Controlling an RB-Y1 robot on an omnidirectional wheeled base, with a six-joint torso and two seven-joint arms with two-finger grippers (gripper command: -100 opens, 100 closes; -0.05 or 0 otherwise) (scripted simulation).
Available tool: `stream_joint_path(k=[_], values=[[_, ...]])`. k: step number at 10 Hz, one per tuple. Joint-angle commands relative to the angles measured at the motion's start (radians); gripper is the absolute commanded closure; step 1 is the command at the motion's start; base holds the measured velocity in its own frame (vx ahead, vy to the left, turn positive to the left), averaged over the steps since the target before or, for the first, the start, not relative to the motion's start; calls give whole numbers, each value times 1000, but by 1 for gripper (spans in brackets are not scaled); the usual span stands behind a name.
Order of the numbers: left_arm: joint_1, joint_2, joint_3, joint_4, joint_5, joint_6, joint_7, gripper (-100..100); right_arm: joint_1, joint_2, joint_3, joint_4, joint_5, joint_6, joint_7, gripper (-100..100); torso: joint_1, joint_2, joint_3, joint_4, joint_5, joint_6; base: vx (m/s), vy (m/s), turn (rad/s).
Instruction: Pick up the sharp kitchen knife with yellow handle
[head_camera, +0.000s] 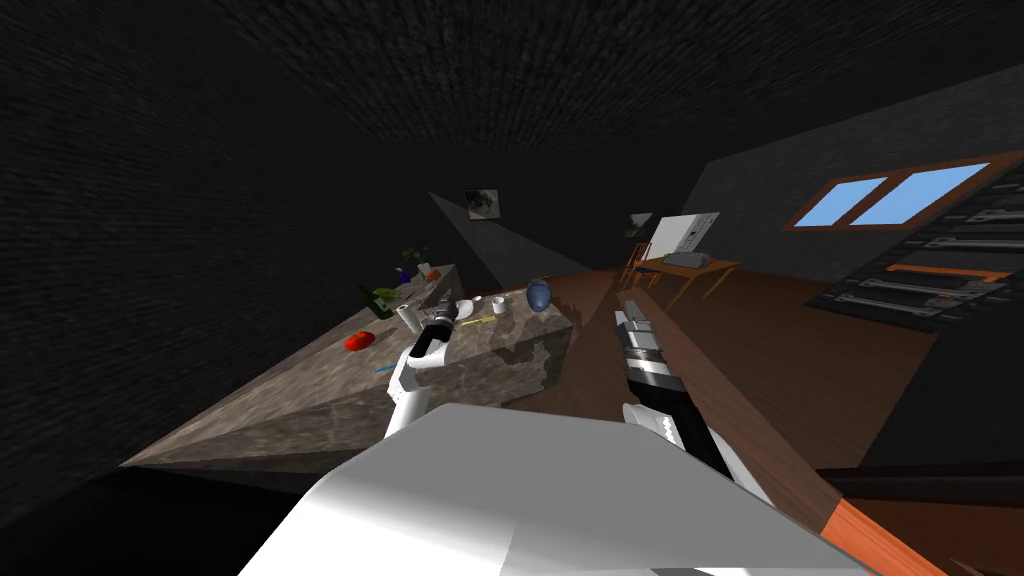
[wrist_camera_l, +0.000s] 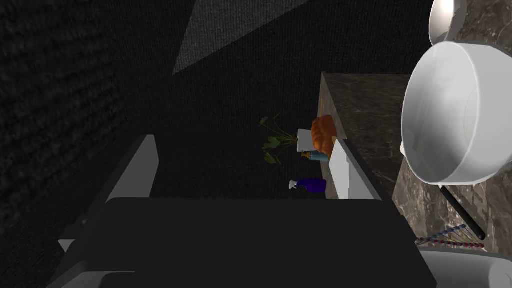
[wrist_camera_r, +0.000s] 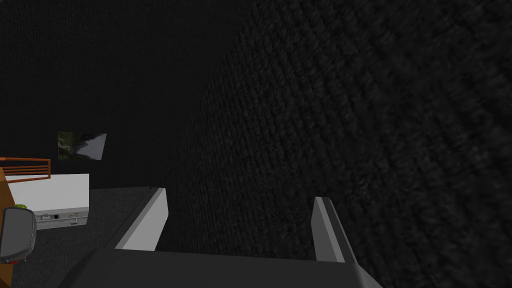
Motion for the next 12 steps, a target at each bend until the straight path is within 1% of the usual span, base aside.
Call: stream_joint_path(k=[1,2,3,4,5,6,7,8,9,10,11,12], values=[[-10,1,8,8,0,31,4,-100,0,0,0,0,0,0,0,0,0,0,0,0,0,0,9,-29,-40],[-26,0,24,22,-1,69,11,-100,0,0,0,0,0,0,0,0,1,0,0,0,0,0,14,-33,-75],[-26,0,24,22,-1,76,11,-100,0,0,0,0,0,0,0,0,1,0,0,0,0,0,11,-24,-55],[-41,0,40,37,-2,118,17,-100,0,0,0,0,0,0,0,0,1,0,0,0,0,0,10,-29,-99],[-55,0,56,52,-3,146,22,-100,0,0,0,0,0,0,0,0,1,0,0,0,0,0,25,-41,-144],[-55,0,56,52,-3,163,22,-100,0,0,0,0,0,0,0,0,0,-1,0,0,0,0,21,-27,-47],[-68,0,72,68,-3,201,27,-100,0,0,0,0,0,0,0,0,1,-1,0,0,0,0,18,-25,-101],[-68,0,72,68,-3,205,27,-100,0,0,0,0,0,0,0,0,1,-1,0,0,0,0,13,-18,-47],[-79,-1,88,84,-4,243,31,-100,0,0,0,0,0,0,0,0,1,0,0,0,0,-1,17,-21,-79],[-79,-1,88,84,-4,246,31,-100,0,0,0,0,0,0,0,0,1,0,0,0,0,0,15,-15,-51],[-90,-1,103,101,-5,285,35,-100,0,0,0,0,0,0,0,0,2,0,0,0,0,-1,21,-16,-104],[-99,-1,118,118,-6,313,38,-100,0,0,0,0,0,0,0,0,2,0,0,0,0,0,31,-21,-164]])
